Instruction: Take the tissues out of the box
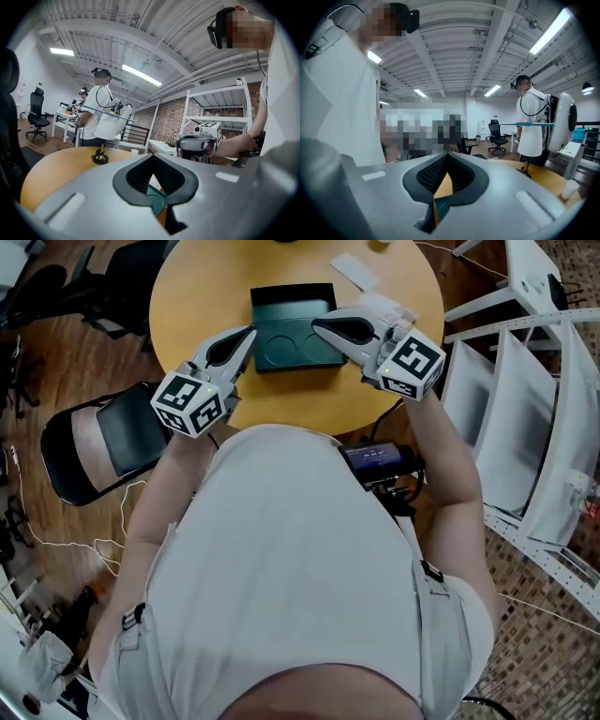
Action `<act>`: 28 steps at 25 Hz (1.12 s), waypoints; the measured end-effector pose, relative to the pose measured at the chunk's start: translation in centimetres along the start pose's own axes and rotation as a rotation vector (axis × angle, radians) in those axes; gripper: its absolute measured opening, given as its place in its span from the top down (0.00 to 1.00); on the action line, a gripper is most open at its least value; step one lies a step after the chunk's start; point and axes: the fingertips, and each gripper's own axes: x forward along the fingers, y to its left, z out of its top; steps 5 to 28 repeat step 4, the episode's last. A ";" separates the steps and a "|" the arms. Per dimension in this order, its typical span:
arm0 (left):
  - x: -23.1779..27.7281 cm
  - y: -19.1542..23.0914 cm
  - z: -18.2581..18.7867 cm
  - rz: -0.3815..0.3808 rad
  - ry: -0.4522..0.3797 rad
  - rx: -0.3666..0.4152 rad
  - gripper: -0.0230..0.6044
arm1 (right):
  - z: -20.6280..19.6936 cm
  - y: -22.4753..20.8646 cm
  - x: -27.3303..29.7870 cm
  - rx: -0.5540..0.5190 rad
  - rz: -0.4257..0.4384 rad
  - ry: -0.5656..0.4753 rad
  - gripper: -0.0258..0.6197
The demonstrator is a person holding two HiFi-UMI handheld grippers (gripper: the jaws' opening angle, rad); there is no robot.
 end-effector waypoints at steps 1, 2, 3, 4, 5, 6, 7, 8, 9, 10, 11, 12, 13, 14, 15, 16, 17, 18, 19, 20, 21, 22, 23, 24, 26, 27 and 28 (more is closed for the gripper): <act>0.2 0.1 0.3 0.001 -0.005 0.007 0.96 | 0.2 -0.2 0.1 -0.009 0.002 0.000 0.96; 0.3 0.4 0.7 0.004 -0.013 0.014 0.96 | 0.4 -0.6 0.2 -0.021 0.005 0.000 0.96; 0.5 0.6 1.1 0.008 -0.022 0.020 0.96 | 0.7 -0.9 0.4 -0.033 0.009 0.000 0.96; 0.7 0.9 1.5 0.013 -0.031 0.027 0.96 | 0.9 -1.3 0.5 -0.045 0.012 0.000 0.96; 0.7 0.9 1.5 0.013 -0.031 0.027 0.96 | 0.9 -1.3 0.5 -0.045 0.012 0.000 0.96; 0.7 0.9 1.5 0.013 -0.031 0.027 0.96 | 0.9 -1.3 0.5 -0.045 0.012 0.000 0.96; 0.7 0.9 1.5 0.013 -0.031 0.027 0.96 | 0.9 -1.3 0.5 -0.045 0.012 0.000 0.96; 0.7 0.9 1.5 0.013 -0.031 0.027 0.96 | 0.9 -1.3 0.5 -0.045 0.012 0.000 0.96; 0.7 0.9 1.5 0.013 -0.031 0.027 0.96 | 0.9 -1.3 0.5 -0.045 0.012 0.000 0.96; 0.7 0.9 1.5 0.013 -0.031 0.027 0.96 | 0.9 -1.3 0.5 -0.045 0.012 0.000 0.96; 0.7 0.9 1.5 0.013 -0.031 0.027 0.96 | 0.9 -1.3 0.5 -0.045 0.012 0.000 0.96; 0.7 0.9 1.5 0.013 -0.031 0.027 0.96 | 0.9 -1.3 0.5 -0.045 0.012 0.000 0.96; 0.7 0.9 1.5 0.013 -0.031 0.027 0.96 | 0.9 -1.3 0.5 -0.045 0.012 0.000 0.96; 0.7 0.9 1.5 0.013 -0.031 0.027 0.96 | 0.9 -1.3 0.5 -0.045 0.012 0.000 0.96; 0.7 0.9 1.5 0.013 -0.031 0.027 0.96 | 0.9 -1.3 0.5 -0.045 0.012 0.000 0.96; 0.7 0.9 1.5 0.013 -0.031 0.027 0.96 | 0.9 -1.3 0.5 -0.045 0.012 0.000 0.96; 0.7 0.9 1.5 0.013 -0.031 0.027 0.96 | 0.9 -1.3 0.5 -0.045 0.012 0.000 0.96; 0.7 0.9 1.5 0.013 -0.031 0.027 0.96 | 0.9 -1.3 0.5 -0.045 0.012 0.000 0.96; 0.7 0.9 1.5 0.013 -0.031 0.027 0.96 | 0.9 -1.3 0.5 -0.045 0.012 0.000 0.96; 0.7 0.9 1.5 0.013 -0.031 0.027 0.96 | 0.9 -1.3 0.5 -0.045 0.012 0.000 0.96; 0.7 0.9 1.5 0.013 -0.031 0.027 0.96 | 0.9 -1.3 0.5 -0.045 0.012 0.000 0.96; 0.7 0.9 1.5 0.013 -0.031 0.027 0.96 | 0.9 -1.3 0.5 -0.045 0.012 0.000 0.96; 0.7 0.9 1.5 0.013 -0.031 0.027 0.96 | 0.9 -1.3 0.5 -0.045 0.012 0.000 0.96; 0.7 0.9 1.5 0.013 -0.031 0.027 0.96 | 0.9 -1.3 0.5 -0.045 0.012 0.000 0.96; 0.7 0.9 1.5 0.013 -0.031 0.027 0.96 | 0.9 -1.3 0.5 -0.045 0.012 0.000 0.96; 0.7 0.9 1.5 0.013 -0.031 0.027 0.96 | 0.9 -1.3 0.5 -0.045 0.012 0.000 0.96; 0.7 0.9 1.5 0.013 -0.031 0.027 0.96 | 0.9 -1.3 0.5 -0.045 0.012 0.000 0.96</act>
